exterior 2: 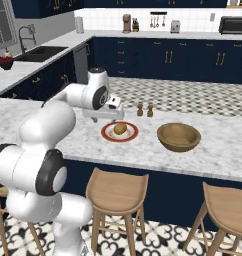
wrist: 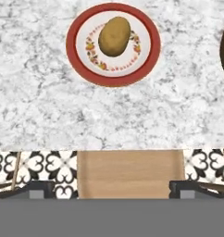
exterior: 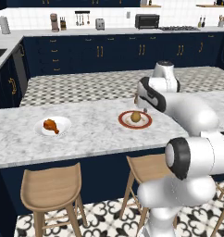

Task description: Pick the chicken drumstick and potato from their plates and place them in the bowl. Then put the bowl in the fridge.

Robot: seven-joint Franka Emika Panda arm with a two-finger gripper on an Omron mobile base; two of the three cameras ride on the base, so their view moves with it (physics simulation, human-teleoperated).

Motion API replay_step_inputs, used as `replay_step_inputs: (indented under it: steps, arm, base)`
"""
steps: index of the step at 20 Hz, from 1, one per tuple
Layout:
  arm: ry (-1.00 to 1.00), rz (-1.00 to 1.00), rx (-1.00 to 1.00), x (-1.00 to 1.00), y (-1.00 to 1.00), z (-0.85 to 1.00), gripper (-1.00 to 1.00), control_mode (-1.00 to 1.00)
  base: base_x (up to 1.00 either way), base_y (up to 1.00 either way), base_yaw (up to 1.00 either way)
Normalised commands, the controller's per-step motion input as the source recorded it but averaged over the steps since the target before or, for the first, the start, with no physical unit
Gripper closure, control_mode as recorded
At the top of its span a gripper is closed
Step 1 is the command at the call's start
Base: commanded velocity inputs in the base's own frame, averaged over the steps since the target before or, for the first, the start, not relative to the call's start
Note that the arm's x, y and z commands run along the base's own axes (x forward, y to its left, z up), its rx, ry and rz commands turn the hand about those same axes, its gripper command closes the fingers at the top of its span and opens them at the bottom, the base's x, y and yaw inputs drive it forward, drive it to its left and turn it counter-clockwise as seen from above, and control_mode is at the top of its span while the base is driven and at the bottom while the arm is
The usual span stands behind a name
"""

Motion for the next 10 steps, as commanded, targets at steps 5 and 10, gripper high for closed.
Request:
replay_step_inputs:
  steps: [5, 10]
  arm:
    - [0.22, -0.02, 0.0, 1.0, 0.0, -0.2, -1.0, -1.0]
    - [0.23, -0.02, 0.03, 0.83, -0.03, -0.28, -1.0, -1.0]
  base:
    - [0.0, 0.0, 0.0]
    - [0.0, 0.0, 0.0]
